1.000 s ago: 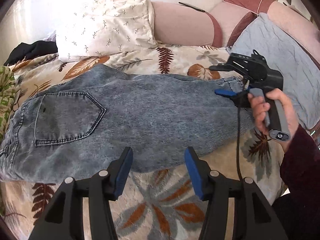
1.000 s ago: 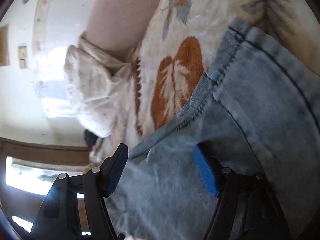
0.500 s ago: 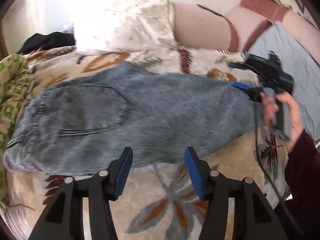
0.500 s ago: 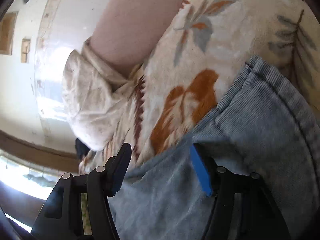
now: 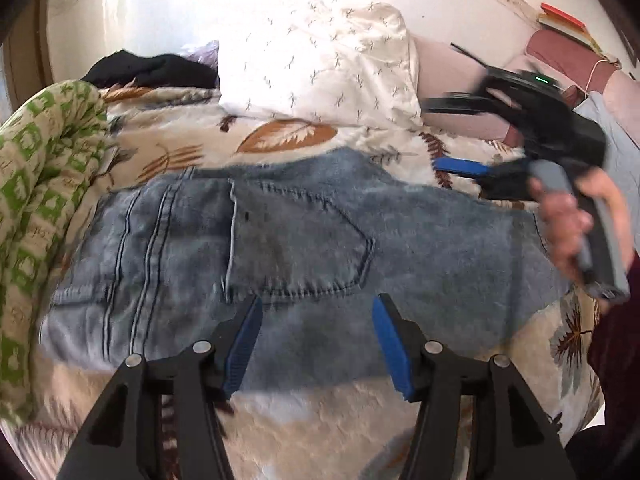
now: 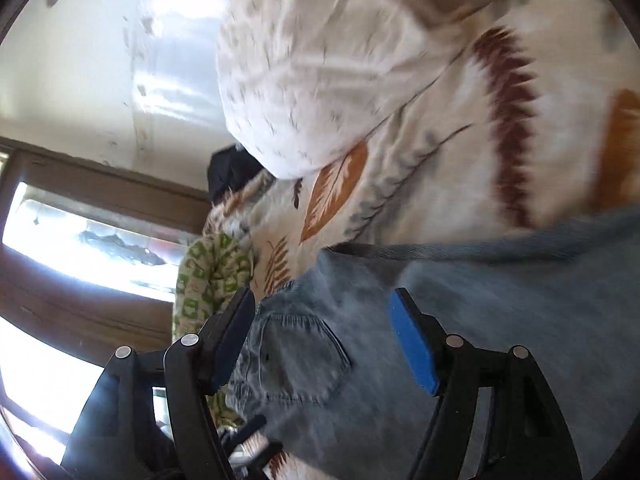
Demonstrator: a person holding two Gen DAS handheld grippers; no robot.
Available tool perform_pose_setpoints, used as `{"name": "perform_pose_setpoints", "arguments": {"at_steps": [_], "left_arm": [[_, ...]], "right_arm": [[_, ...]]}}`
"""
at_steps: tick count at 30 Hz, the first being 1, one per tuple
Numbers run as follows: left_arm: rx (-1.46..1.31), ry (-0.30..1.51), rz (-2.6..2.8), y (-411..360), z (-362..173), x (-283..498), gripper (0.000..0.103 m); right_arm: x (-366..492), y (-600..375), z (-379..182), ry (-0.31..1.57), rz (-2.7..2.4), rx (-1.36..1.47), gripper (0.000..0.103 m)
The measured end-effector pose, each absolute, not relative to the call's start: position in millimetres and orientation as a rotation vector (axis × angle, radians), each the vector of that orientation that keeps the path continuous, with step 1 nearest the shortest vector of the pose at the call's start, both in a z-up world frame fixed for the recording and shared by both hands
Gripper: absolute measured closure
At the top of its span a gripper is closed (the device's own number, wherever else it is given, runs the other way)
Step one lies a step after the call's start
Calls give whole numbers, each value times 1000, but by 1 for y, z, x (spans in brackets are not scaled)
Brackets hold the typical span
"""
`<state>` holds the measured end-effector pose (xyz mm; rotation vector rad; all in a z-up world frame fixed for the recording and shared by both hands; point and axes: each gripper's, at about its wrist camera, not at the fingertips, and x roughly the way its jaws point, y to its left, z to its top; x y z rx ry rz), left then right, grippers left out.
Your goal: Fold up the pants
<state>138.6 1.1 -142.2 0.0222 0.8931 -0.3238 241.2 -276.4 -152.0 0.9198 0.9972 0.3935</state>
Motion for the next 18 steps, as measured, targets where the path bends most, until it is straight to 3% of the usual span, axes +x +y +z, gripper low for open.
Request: {"name": "perform_pose_setpoints", "arguments": {"at_steps": [9,12,18], "left_arm": [[27,933,-351,14,-165,163,43],[45,928,-354,17,-168,160,43],[55,934,-363,19,-171,157,43]], "right_arm": [[309,-208,-180,1200,368,710,36],[319,-200,-194,1274,373,675,43],[321,-184,-201,1381,406,574,47]]}}
